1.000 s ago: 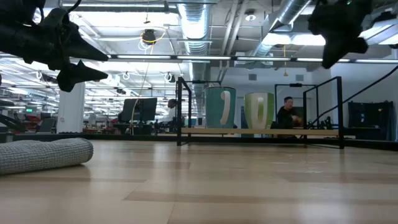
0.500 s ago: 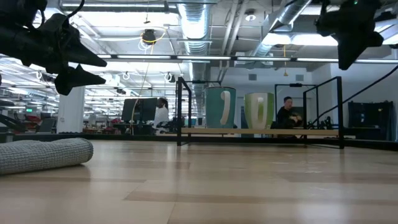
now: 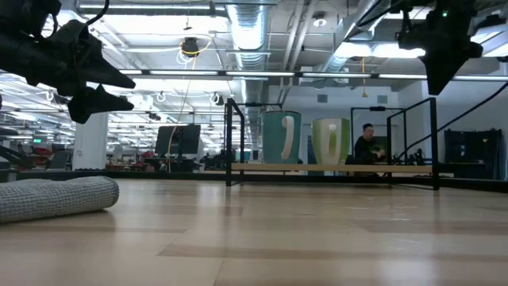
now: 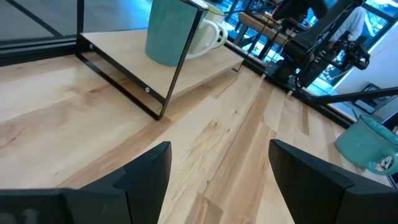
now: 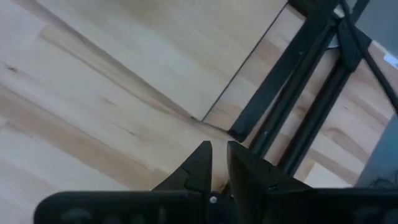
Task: Stack small to large cups/mugs on shelf
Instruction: Put the blue mug on the shelf
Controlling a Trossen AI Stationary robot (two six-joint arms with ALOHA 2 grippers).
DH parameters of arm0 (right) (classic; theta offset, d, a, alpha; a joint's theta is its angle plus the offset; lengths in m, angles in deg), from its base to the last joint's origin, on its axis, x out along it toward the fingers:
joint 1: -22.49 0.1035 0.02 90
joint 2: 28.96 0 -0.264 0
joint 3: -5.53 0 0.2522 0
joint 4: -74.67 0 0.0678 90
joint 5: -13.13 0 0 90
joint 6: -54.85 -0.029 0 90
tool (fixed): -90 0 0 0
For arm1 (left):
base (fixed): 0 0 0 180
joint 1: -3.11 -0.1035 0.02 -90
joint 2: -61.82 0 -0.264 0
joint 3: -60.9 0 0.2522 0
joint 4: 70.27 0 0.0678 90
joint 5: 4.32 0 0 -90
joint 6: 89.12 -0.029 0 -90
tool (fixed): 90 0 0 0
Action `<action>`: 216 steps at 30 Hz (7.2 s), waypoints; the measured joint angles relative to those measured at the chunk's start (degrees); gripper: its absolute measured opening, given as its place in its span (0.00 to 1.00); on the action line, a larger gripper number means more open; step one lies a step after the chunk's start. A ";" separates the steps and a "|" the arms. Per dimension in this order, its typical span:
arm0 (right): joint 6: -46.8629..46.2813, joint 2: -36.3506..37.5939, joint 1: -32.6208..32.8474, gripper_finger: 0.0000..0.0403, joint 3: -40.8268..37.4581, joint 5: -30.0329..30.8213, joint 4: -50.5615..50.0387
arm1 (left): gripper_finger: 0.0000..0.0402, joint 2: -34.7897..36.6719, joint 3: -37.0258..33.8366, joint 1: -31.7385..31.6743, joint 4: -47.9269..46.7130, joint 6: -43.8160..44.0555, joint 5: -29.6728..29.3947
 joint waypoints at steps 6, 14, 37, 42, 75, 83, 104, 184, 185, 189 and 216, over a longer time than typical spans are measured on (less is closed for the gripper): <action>-0.23 0.07 0.00 0.18 0.00 2.65 -1.49 | 0.65 -0.02 0.00 0.01 -0.22 0.06 0.00; -0.26 0.07 -0.02 0.18 0.00 6.34 -2.16 | 0.65 -0.02 0.00 0.00 -0.22 0.20 0.00; -14.12 6.55 16.06 0.18 -0.02 -3.69 -8.76 | 0.65 -0.02 0.00 0.02 -0.22 -0.05 1.95; -18.88 6.10 24.25 0.18 -0.02 -5.77 -8.78 | 0.65 -0.01 0.00 0.02 -0.23 0.25 3.02; -96.54 -11.69 60.00 0.18 -0.02 -38.84 38.99 | 0.65 -0.02 0.00 0.02 -3.24 -14.74 21.54; -104.21 -20.48 62.28 0.18 -0.02 -40.43 58.91 | 0.65 0.00 0.00 0.02 -3.46 -15.77 29.84; -91.96 -36.65 64.61 0.18 -0.04 -37.87 86.47 | 0.65 0.00 0.00 0.01 -4.37 -14.33 29.47; -76.27 -36.17 62.96 0.62 -0.02 -47.14 66.74 | 0.65 -0.02 0.00 0.00 -4.26 -14.24 21.94; -76.87 -36.17 62.79 0.62 -0.02 -46.79 66.74 | 0.65 -0.01 0.00 0.02 -4.26 -14.24 21.94; -75.87 -36.39 61.85 0.62 -0.02 -47.21 66.58 | 0.65 0.00 0.00 0.00 -4.26 -14.23 21.94; -66.26 -28.84 62.51 0.62 -0.02 -39.56 24.94 | 0.65 -0.02 0.00 0.00 -4.48 -15.78 21.27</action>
